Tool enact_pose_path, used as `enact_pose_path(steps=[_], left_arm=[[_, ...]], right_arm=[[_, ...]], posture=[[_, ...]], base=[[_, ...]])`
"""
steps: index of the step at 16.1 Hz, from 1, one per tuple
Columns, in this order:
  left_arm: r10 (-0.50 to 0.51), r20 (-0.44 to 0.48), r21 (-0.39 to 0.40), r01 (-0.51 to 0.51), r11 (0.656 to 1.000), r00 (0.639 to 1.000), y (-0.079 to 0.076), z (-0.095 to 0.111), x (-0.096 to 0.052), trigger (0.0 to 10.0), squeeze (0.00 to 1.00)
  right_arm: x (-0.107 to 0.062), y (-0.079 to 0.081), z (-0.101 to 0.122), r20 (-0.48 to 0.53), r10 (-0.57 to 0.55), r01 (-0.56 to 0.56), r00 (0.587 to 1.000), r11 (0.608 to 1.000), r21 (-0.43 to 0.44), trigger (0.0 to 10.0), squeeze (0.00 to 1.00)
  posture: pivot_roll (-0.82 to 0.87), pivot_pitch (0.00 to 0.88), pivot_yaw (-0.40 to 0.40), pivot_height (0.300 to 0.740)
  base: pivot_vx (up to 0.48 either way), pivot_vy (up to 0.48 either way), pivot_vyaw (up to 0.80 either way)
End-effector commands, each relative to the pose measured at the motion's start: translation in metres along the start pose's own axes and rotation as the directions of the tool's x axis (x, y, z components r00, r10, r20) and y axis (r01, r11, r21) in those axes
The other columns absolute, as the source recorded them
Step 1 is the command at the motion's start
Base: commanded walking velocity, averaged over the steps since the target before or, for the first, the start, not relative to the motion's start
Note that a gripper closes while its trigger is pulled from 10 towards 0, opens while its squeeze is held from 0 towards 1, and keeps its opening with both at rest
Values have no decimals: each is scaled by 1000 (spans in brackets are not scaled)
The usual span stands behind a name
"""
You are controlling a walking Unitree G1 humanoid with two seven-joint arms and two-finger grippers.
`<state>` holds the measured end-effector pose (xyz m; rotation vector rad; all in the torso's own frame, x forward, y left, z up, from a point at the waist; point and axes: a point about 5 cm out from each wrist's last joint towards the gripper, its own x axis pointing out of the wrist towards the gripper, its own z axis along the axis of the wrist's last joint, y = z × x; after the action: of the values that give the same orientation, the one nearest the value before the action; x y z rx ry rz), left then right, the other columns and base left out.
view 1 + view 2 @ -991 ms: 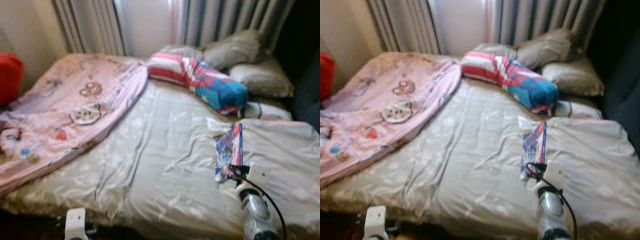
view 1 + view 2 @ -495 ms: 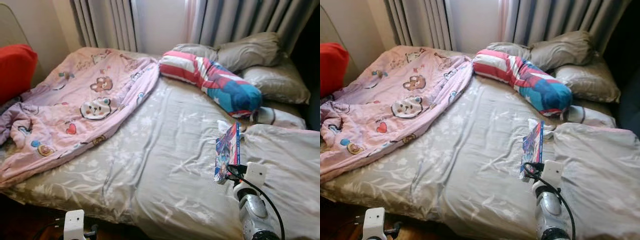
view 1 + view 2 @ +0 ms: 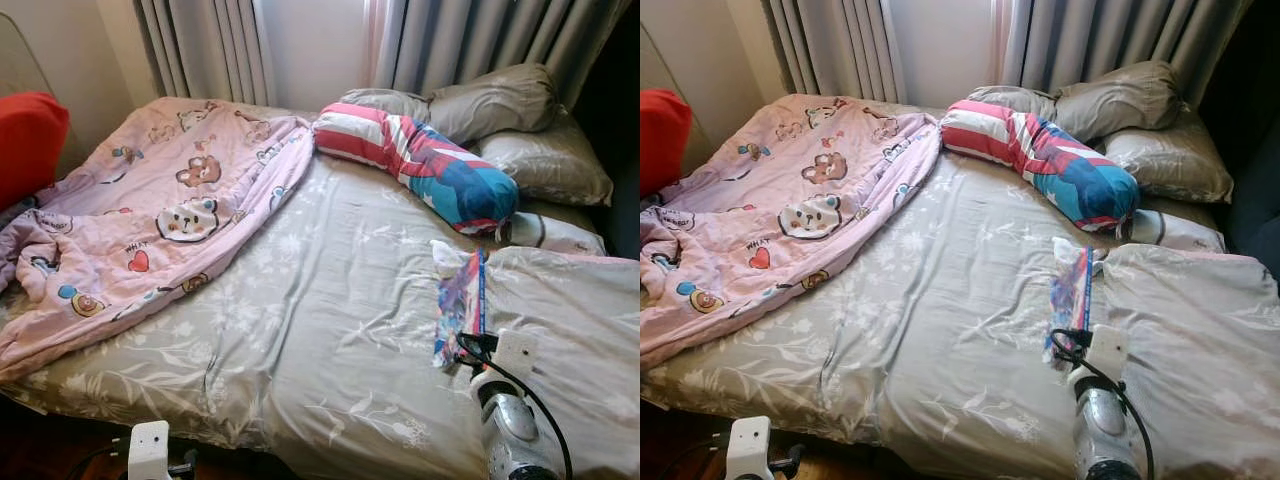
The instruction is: Clean up the room
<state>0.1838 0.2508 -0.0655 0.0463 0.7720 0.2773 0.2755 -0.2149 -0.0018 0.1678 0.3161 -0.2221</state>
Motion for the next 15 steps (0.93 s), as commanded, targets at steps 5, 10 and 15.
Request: enact_pose_path(steps=[5,10,15], left_arm=[[-25,-7,-5,25,1000,1000,-3,-4,-1,10000,0],[-20,-8,-12,20,1000,1000,-1,-4,-1,10000,0],[-19,-6,-19,19,1000,1000,-1,-3,-1,10000,0]], right_arm=[[4,0,10,39,-3,3,999,1000,10,10000,0],[3,3,9,46,3,-3,999,1000,9,10000,0],[5,3,12,56,-1,0,998,1000,12,10000,0]], posture=[[149,43,-47,740],[150,49,-46,740],[150,53,-43,740]], base=[[0,0,-602],[0,0,0],[55,0,0]])
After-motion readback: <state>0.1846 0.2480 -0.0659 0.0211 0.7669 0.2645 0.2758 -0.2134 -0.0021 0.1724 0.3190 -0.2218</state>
